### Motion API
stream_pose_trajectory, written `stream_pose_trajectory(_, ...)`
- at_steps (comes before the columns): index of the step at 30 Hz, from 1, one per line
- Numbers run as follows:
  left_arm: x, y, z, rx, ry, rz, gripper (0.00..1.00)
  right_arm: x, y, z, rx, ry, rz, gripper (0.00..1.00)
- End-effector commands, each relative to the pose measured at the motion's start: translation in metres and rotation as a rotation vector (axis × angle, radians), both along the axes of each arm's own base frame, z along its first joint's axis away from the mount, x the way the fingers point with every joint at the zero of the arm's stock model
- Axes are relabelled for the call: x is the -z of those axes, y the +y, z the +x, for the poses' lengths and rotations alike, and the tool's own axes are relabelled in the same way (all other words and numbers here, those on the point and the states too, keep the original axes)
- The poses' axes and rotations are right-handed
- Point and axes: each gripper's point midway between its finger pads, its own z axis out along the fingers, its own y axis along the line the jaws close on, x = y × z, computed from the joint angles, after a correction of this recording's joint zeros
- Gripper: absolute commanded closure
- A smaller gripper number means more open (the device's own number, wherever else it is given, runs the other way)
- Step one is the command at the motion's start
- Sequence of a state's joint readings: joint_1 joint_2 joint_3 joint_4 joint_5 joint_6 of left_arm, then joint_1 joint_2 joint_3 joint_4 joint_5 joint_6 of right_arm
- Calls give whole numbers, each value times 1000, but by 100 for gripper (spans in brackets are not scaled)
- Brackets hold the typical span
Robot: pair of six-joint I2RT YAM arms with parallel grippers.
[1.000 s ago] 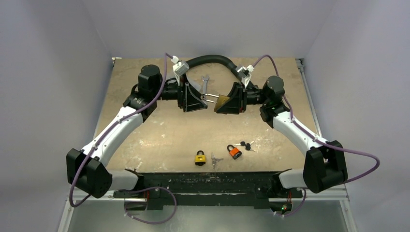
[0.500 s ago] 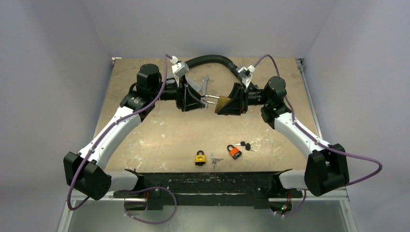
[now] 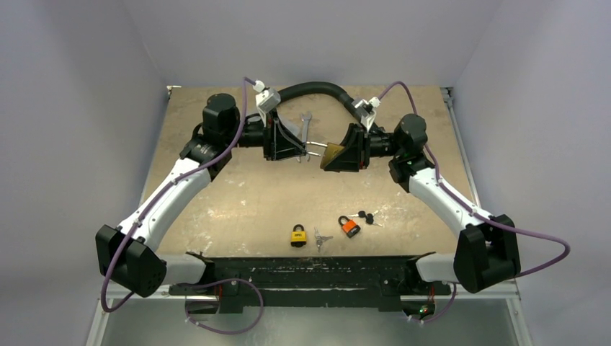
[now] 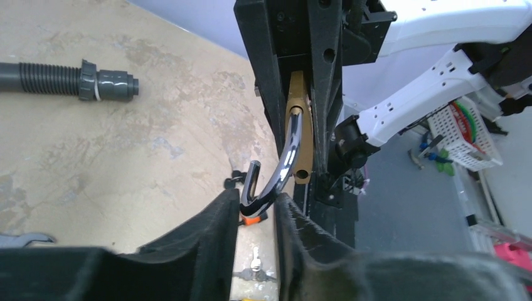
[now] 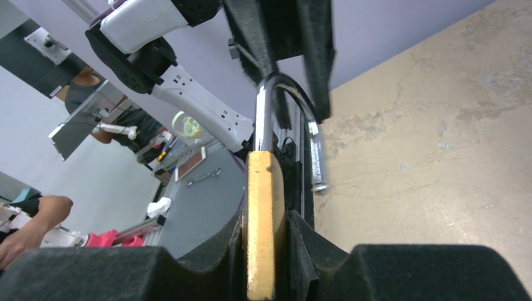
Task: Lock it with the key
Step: Lock the lock.
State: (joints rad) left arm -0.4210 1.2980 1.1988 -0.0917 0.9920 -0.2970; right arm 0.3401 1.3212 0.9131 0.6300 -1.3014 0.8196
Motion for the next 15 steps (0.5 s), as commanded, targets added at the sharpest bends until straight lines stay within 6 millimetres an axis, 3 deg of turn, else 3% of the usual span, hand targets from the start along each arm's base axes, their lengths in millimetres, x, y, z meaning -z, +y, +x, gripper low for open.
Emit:
stream_pose_trajectory(1,-20,-5,-1,34,-45,-59,83,-26,-1,-4,-3,-109,44,100)
stream_pose_trajectory(5,-22,-8,-7,58,-9,-72,100,-31,-1,-4,-4,-122,55,100)
stream_pose_trajectory(10,-13,-16,-26,118,122,-94,100,-40,0,0,-2,-179,54,100)
stream_pose_trajectory(15,-10,-16,-31,135,182,-107,100,-38,1,7,13,-247,18,100)
